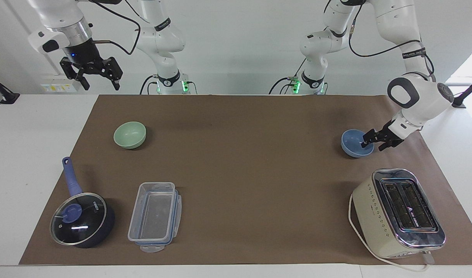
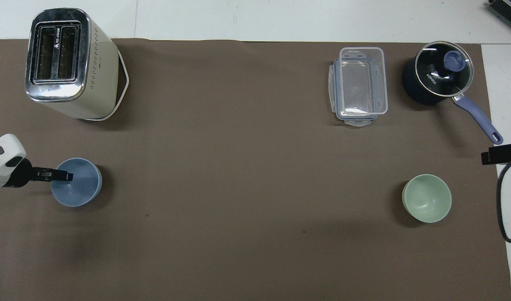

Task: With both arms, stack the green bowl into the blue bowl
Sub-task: 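Reach the left gripper down and grasp the rim of the blue bowl, then slide the blue bowl with the left gripper toward the table center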

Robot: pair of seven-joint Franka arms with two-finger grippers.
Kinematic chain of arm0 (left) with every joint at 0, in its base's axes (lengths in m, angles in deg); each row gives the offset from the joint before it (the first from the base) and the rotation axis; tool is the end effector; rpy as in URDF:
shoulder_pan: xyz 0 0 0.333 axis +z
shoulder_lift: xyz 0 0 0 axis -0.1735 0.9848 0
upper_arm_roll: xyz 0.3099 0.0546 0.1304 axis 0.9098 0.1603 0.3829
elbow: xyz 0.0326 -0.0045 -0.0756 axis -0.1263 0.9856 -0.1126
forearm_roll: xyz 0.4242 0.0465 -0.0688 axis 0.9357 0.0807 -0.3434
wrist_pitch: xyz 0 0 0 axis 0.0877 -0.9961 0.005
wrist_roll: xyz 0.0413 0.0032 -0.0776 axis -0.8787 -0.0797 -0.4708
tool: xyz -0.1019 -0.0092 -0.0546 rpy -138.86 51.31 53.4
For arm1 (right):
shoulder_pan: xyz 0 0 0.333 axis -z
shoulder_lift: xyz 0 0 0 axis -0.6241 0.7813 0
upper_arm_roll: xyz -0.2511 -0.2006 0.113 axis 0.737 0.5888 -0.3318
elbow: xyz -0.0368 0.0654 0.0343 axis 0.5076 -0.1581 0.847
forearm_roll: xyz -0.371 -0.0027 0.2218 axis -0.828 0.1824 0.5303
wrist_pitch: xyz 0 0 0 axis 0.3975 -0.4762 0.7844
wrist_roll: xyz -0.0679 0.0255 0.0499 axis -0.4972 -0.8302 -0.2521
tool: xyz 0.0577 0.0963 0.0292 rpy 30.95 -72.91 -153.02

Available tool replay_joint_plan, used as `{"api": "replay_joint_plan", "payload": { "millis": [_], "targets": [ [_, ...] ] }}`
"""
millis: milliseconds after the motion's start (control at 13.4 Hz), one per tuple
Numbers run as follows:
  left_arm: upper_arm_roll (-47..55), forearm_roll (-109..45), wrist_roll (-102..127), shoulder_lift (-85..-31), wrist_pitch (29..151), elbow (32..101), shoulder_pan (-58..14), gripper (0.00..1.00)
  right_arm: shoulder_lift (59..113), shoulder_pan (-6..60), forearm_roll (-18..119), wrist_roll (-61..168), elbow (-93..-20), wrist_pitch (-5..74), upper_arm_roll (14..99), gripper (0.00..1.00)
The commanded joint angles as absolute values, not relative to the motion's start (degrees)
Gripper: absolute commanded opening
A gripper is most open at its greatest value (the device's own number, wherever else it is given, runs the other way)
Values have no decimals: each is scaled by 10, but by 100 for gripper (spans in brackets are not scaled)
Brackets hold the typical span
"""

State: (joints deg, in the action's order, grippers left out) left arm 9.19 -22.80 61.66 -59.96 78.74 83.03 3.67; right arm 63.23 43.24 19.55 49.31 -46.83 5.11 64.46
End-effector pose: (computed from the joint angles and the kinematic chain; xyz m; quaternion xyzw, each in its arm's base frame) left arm 0.5481 0.1439 0.3040 0.9909 -0.0622 -0.0070 0.1191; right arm 0.5448 -0.0504 0.6741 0.9999 -0.0093 0.0099 0.0016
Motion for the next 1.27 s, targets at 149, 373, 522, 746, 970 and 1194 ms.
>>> {"api": "replay_joint_plan", "payload": {
  "millis": [149,373,522,746,970,1194],
  "targets": [
    [91,-242,665,-621,744,847,52,0,630,435,194,490,-465,45,640,100],
    [92,-241,663,-627,721,843,49,0,630,436,194,490,-465,45,640,100],
    [91,-241,655,-647,710,843,41,0,630,436,194,490,-465,45,640,100],
    [91,-241,632,-683,683,844,3,0,630,436,194,490,-465,45,640,100],
    [91,-237,522,-695,683,844,-84,0,630,435,194,489,-465,45,640,100],
    [89,-235,385,-688,738,844,-182,0,629,435,192,489,-465,45,641,100]
  ]
}}
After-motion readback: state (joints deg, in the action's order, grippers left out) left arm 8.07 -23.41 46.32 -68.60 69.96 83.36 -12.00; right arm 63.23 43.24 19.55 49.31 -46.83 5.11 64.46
